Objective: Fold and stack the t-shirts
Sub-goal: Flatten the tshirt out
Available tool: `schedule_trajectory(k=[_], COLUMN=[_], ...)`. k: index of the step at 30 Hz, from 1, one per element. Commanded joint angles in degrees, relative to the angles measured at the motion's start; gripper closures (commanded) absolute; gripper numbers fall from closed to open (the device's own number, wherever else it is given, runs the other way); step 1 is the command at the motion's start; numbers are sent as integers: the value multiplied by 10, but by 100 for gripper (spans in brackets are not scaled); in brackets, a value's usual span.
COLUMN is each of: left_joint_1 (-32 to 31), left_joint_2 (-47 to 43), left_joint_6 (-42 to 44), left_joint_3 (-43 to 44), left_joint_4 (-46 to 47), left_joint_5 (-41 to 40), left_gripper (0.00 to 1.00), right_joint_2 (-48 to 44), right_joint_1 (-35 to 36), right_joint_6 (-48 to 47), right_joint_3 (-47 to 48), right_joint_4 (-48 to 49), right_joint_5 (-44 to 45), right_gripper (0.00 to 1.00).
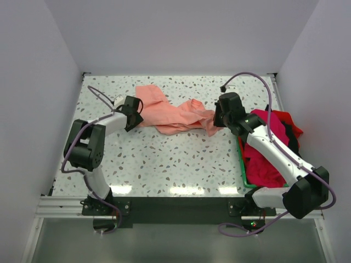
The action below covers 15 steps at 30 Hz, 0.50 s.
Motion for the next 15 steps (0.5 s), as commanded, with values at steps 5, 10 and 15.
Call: schedule_trajectory(k=[5,10,15], left_joint_1=[-13,-16,-14], left_joint_2=[40,47,9], left_joint_6=[1,10,24], left_joint_3=[33,42,44], left_joint_4=[-14,-7,-18], left_joint_5=[-21,-6,-9], left_gripper=[55,80,100], right_joint_2=[-11,-12,-15], right_joint_1=[-2,-6,-10], right_joint_6=[8,8,8], right_joint_3=[-1,1,0], right_joint_4=[34,33,30], right_joint_5=[-9,-8,-9], right_gripper=[100,100,100])
